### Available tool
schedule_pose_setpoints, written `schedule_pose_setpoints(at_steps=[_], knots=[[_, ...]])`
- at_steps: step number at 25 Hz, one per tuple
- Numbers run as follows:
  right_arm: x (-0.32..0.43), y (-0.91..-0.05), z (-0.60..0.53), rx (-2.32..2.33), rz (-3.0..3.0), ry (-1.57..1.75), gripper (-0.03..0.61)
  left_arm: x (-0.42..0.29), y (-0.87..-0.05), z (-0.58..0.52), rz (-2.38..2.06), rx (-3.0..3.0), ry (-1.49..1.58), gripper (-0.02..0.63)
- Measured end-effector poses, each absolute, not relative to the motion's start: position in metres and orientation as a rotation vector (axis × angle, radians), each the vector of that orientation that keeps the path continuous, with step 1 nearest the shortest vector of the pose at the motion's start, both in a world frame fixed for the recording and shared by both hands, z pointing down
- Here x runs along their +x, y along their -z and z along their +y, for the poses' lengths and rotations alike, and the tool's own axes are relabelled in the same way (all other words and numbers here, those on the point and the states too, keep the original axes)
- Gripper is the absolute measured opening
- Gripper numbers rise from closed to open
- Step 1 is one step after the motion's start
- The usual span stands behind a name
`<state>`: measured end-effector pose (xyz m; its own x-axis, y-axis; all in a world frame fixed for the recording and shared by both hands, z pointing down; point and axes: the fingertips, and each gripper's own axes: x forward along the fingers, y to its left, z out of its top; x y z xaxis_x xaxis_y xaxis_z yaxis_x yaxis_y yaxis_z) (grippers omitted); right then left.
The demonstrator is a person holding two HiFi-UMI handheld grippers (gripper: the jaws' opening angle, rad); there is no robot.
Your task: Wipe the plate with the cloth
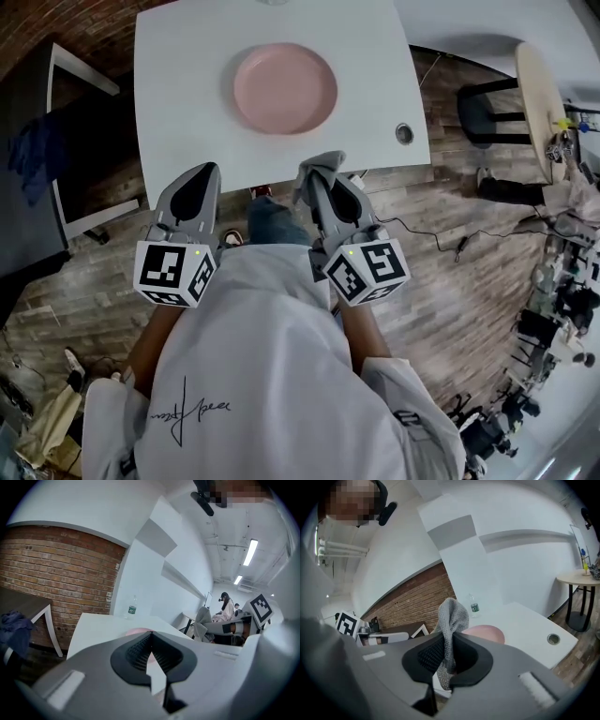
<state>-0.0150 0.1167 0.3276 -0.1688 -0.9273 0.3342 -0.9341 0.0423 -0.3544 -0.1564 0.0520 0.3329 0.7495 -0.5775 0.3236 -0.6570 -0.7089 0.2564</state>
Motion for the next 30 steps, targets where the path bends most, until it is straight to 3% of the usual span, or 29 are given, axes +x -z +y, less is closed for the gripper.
schedule_pose_setpoints(at_steps=[30], knots=[[0.085,-0.378,-0.012,1.735,-2.274,-0.868,0.032,-0.067,-0.350,-0.075,-1.157,2.446,-0.304,0.012]])
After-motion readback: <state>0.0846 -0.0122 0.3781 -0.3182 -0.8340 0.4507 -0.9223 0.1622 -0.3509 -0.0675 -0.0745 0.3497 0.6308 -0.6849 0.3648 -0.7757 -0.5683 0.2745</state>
